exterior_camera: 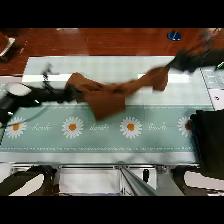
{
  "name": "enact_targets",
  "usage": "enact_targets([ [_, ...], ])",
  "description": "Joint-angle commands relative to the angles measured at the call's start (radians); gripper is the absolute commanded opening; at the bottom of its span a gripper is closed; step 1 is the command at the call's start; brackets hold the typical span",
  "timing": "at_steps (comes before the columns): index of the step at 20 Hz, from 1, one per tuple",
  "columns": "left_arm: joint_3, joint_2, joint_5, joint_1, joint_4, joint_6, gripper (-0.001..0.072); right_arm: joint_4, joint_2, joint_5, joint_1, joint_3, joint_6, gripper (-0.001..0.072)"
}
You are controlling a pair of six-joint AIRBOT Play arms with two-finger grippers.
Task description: Fold the shirts.
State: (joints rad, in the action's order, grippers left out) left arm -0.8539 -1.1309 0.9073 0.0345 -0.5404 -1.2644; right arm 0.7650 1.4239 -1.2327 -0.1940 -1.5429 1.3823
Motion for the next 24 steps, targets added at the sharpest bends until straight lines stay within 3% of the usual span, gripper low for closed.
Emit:
enact_targets([
  [1, -0.235, 0.104, 0.072, -0.127, 0.003, -0.009, 0.0026, 0.034, -0.064, -0.035, -0.057, -0.39, 0.072, 0.0019],
  [3, -0.376, 0.169, 0.092, -0.183, 0.002, -0.008, 0.0026, 0.102, -0.112, -0.052, -0.1, -0.531, 0.111, 0.0019],
  [9, -0.621, 0.39, 0.086, -0.384, -0.014, -0.008, 0.0026, 0.224, -0.381, -0.174, -0.248, -0.541, 0.106, 0.0019],
  [14, -0.682, 0.622, 0.001, -0.593, -0.307, -0.012, 0.0026, 0.396, -0.59, -0.283, -0.23, -0.53, 0.137, 0.0019],
  [16, -0.682, 0.703, -0.039, -0.588, -0.493, -0.086, 0.0026, 0.475, -0.682, -0.298, -0.182, -0.459, 0.16, 0.0019],
  [19, -0.682, 0.766, -0.055, -0.505, -0.663, -0.12, 0.0026, 0.586, -0.795, -0.376, -0.103, -0.317, 0.194, 0.0019],
  [22, -0.656, 0.749, -0.031, -0.413, -0.674, -0.137, 0.0026, 0.62, -0.853, -0.415, -0.084, -0.15, 0.214, 0.0019],
  [24, -0.593, 0.709, -0.005, -0.393, -0.669, -0.172, 0.0026, 0.549, -0.861, -0.41, -0.084, -0.011, 0.215, 0.0019],
])
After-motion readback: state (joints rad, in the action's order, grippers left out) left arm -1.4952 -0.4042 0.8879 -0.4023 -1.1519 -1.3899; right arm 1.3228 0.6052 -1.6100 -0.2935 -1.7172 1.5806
